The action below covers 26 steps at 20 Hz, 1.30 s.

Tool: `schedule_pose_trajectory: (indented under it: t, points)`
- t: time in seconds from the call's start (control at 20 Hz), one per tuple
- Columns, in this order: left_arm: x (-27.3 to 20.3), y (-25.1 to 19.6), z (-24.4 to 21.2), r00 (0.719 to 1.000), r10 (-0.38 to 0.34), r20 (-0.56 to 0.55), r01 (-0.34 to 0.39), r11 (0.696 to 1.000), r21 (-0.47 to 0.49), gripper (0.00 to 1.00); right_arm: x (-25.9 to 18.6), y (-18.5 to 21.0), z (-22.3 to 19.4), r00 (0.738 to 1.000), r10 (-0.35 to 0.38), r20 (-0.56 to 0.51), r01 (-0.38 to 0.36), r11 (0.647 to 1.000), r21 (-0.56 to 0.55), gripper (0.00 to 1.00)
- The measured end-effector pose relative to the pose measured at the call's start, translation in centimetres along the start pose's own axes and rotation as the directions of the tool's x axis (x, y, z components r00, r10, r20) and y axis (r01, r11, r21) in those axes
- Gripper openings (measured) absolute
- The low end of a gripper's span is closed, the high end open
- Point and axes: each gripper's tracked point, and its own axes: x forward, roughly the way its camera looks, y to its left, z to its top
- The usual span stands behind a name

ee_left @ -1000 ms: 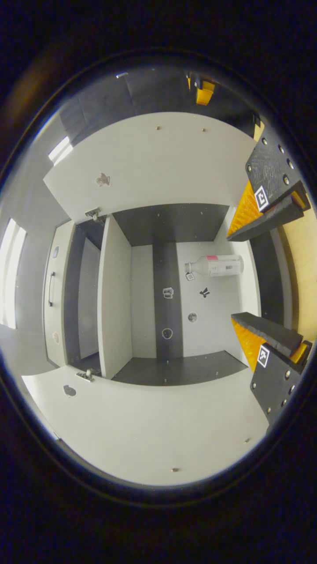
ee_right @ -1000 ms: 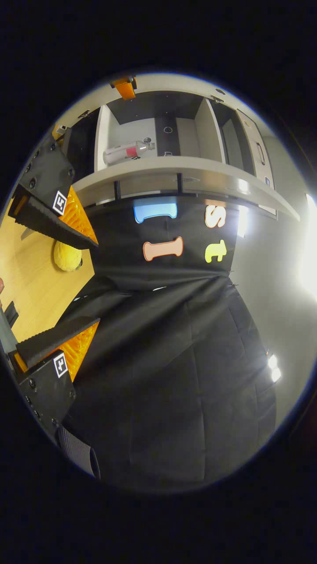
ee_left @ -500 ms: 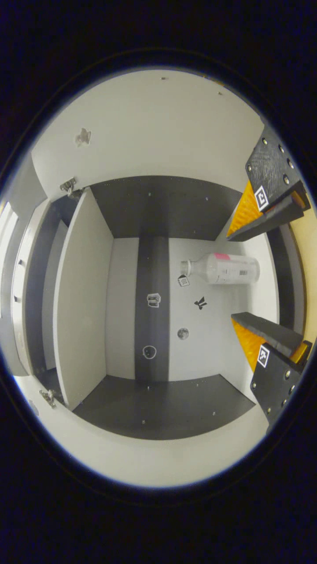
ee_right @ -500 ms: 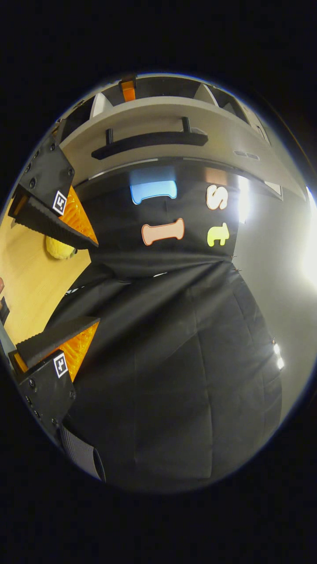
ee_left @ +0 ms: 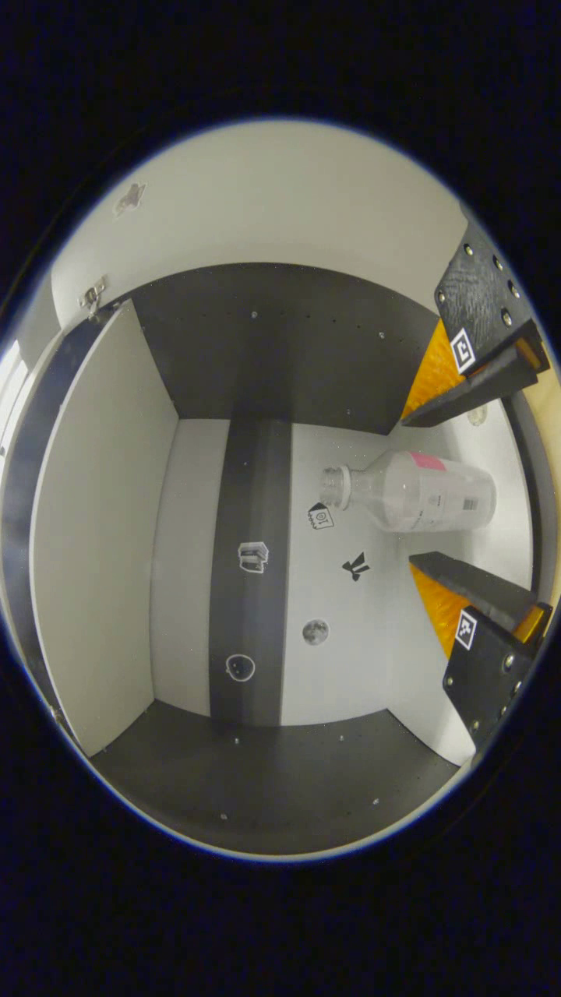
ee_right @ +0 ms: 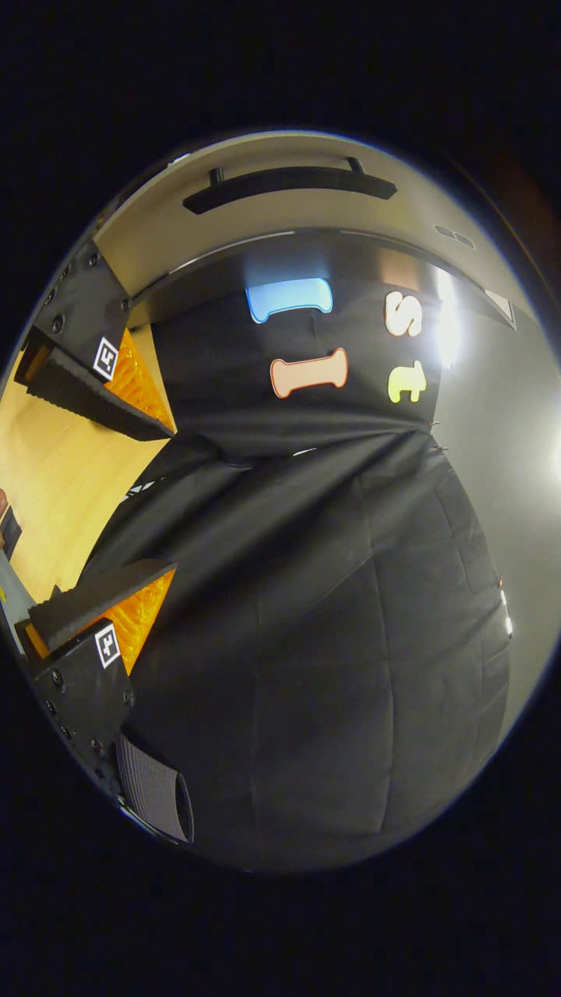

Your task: Grasp the bottle in the cabinet with the left hand and place it on the coaster, then close the right door with the right hand and the left door with the left hand.

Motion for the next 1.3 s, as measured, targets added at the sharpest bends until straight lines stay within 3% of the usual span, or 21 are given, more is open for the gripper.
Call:
schedule_pose_trajectory:
  t: [0.15,0.4,0.45,0.5,0.55,0.7,0.85,0.9,0.95,1.15,1.2,1.3]
  points:
    - [1.7,-0.7,-0.4,1.0,-0.021,-0.012,0.021,0.999,0.034,0.94,0.5,0.4,0.0,1.0,0.005,0.001,-0.005,1.0,0.008,0.97]
    - [3.7,-0.4,-0.9,1.0,0.006,-0.024,-0.005,0.999,0.037,0.93,0.5,0.7,-0.8,1.0,0.012,-0.013,-0.011,1.0,0.01,0.97]
    - [4.0,-0.5,-0.8,1.0,0.004,-0.025,-0.003,0.999,0.044,1.0,0.3,0.7,-0.8,1.0,0.016,-0.016,-0.016,1.0,0.014,0.97]
    - [4.1,-0.9,-1.0,0.999,-0.014,-0.034,0.016,0.999,0.047,0.92,0.2,0.5,-1.1,1.0,0.018,-0.02,-0.018,1.0,0.014,0.97]
    - [4.3,-1.1,-1.1,0.999,-0.032,-0.041,0.034,0.998,0.047,1.0,0.2,0.4,-1.2,1.0,0.017,-0.022,-0.016,1.0,0.012,0.97]
    - [4.5,-1.0,-1.3,0.999,-0.027,-0.047,0.029,0.998,0.047,0.7,0.3,0.5,-2.1,0.999,0.025,-0.047,-0.024,0.999,0.028,0.97]
    - [3.3,-1.3,-0.9,0.999,-0.025,-0.042,0.027,0.998,0.048,0.69,0.6,1.4,-1.9,0.997,0.053,-0.054,-0.05,0.998,0.048,0.97]
    - [2.7,-1.5,-0.6,0.999,-0.035,-0.034,0.036,0.999,0.031,0.75,0.7,1.8,-2.0,0.996,0.066,-0.056,-0.063,0.997,0.046,0.94]
    - [1.9,-1.5,-0.4,0.999,-0.043,-0.024,0.043,0.999,0.014,0.68,0.7,2.5,-1.9,0.995,0.086,-0.056,-0.084,0.996,0.039,0.94]
    - [-2.1,-1.2,1.3,0.997,-0.073,0.025,0.074,0.996,-0.041,0.68,1.0,4.1,-0.9,0.989,0.14,-0.037,-0.14,0.99,0.021,0.97]
    - [-3.3,-1.6,1.5,0.994,-0.105,0.04,0.107,0.992,-0.062,0.75,1.1,4.4,-0.8,0.988,0.152,-0.033,-0.151,0.988,0.024,0.94]
    - [-6.2,-1.2,2.1,0.991,-0.12,0.062,0.124,0.99,-0.067,0.75,1.4,4.9,-0.1,0.985,0.171,-0.022,-0.171,0.985,0.019,0.97]
